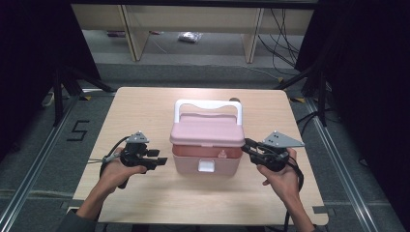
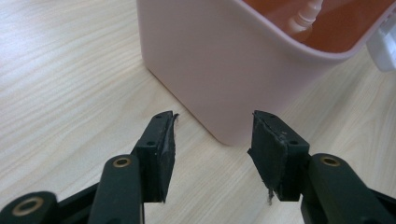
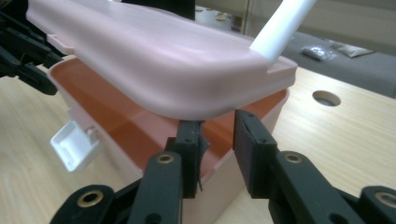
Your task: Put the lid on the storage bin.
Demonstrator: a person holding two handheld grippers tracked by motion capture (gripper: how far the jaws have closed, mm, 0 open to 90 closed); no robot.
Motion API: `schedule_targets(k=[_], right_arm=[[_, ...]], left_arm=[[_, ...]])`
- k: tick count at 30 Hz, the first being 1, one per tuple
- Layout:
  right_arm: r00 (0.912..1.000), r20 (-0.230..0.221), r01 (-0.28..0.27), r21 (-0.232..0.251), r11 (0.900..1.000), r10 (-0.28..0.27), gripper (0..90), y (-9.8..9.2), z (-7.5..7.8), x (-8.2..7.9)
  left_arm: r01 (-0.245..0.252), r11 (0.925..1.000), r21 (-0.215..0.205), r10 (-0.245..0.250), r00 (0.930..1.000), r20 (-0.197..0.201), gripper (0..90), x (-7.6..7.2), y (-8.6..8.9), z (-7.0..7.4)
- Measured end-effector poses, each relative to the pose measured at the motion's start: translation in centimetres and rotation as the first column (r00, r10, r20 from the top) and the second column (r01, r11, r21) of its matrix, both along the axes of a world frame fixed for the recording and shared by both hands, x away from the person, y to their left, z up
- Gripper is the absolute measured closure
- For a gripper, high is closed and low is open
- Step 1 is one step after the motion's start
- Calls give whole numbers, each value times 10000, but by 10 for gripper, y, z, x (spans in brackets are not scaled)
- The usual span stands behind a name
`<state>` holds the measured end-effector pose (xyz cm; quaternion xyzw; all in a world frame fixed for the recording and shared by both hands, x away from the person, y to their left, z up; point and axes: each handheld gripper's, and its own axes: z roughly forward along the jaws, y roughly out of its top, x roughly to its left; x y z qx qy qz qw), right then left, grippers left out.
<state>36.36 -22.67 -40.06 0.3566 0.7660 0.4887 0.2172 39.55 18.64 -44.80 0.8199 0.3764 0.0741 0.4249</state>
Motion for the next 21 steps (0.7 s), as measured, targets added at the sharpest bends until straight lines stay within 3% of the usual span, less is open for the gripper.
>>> schedule_targets(k=[4,6,7,10,12,13,15,17,18,19,20,21], right_arm=[[9998,-31,-217,-166,9996,216,697,-1,-2,-3],[9996,-113,-264,-101,9996,263,695,0,-2,-4],[9993,-314,-222,-26,9998,221,693,0,-2,-6],[9994,-73,-332,-105,9994,331,678,-1,-2,-6],[9990,-330,-310,-114,9995,306,667,-1,-2,-9],[9991,-232,-352,-156,9993,349,666,-2,-2,-9],[9987,-241,-461,-116,9989,458,667,-2,-3,-8],[9980,-501,-382,-24,9993,380,663,-1,-4,-10],[9987,-283,-435,-195,9989,429,654,-3,-4,-9],[9973,-526,-513,31,9987,514,642,-2,-5,-10],[9980,-382,-518,-220,9984,509,636,-4,-4,-10],[9974,-543,-466,-3,9989,465,634,-3,-4,-12]], left_arm=[[268,9992,312,-266,9996,-62,492,-1,2,0],[98,10000,-2,-98,9999,-69,492,-2,0,-1],[98,10000,-7,-98,9999,-60,492,-2,1,-1],[82,10000,19,-82,10000,4,491,-3,0,-1],[103,9999,39,-102,9999,-49,491,-3,0,-2],[344,9990,289,-342,9994,-86,490,-3,2,-1],[182,9998,17,-182,9998,-124,489,-4,-1,-2],[121,9999,37,-120,9999,-71,487,-4,-2,-3],[227,9997,84,-226,9996,-157,487,-4,-1,-2],[151,9999,33,-150,9999,-63,486,-5,-1,-2],[173,9998,53,-172,9998,-84,484,-6,-1,-2],[169,9998,42,-168,9998,-57,483,-6,0,-2]])
